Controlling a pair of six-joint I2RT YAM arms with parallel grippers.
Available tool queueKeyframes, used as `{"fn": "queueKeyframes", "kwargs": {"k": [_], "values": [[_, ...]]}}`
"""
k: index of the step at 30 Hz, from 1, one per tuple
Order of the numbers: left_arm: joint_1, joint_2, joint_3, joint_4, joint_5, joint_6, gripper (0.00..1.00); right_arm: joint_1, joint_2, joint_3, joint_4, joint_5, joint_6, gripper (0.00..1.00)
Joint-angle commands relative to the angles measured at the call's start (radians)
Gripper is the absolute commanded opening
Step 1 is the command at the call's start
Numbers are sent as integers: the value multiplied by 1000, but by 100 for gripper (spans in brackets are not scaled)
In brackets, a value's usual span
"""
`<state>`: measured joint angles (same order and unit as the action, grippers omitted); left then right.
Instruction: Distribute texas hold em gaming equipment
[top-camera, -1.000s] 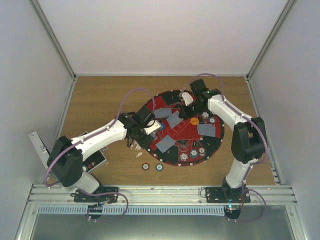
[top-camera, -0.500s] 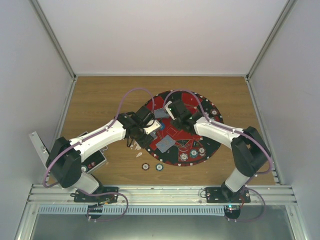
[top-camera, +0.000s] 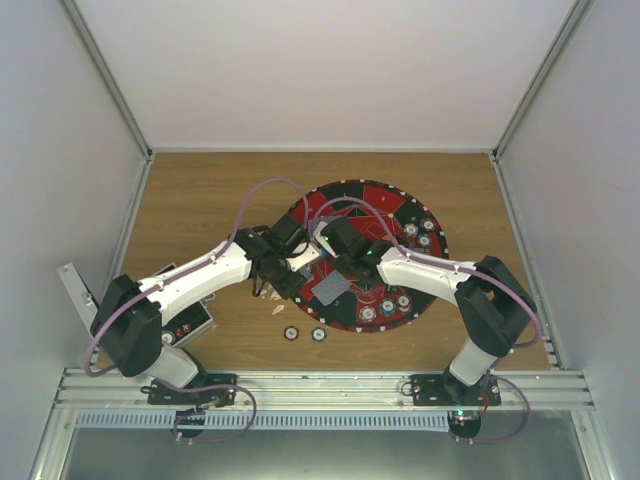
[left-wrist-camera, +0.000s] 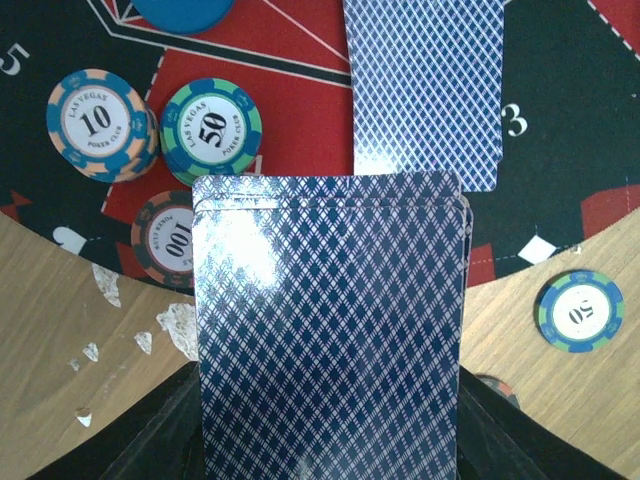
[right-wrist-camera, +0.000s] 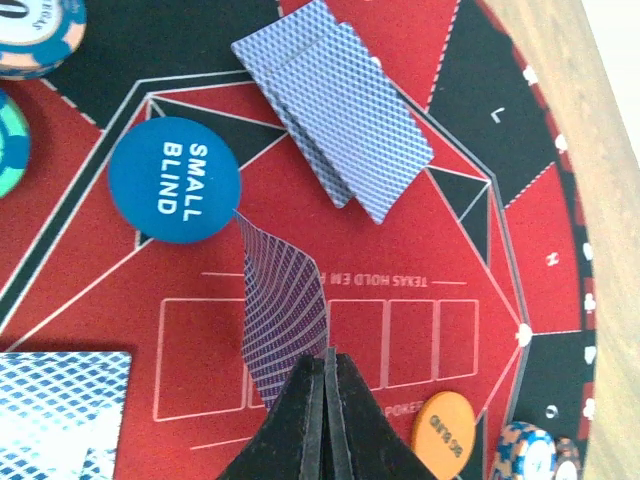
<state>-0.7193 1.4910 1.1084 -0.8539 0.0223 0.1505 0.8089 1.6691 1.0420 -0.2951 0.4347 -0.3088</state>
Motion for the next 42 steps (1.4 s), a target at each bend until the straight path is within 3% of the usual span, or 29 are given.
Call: {"fn": "queueKeyframes", "kwargs": {"k": [1, 16, 27, 37, 42], "values": [[-4, -31, -7, 50, 5, 4, 56, 23, 1, -20, -76, -73, 23, 1], [-5, -39, -8, 47, 7, 3, 56, 26, 11, 5, -227, -226, 86, 1], [-3, -66, -27, 50, 8, 4, 56, -43, -33, 101, -163, -124, 130, 1], [-3, -72, -36, 55, -5, -2, 56, -83, -15, 59, 42, 84, -66, 1], [-3, -81, -35, 50, -10, -3, 56, -82, 23, 7, 131, 86, -115, 1]]}}
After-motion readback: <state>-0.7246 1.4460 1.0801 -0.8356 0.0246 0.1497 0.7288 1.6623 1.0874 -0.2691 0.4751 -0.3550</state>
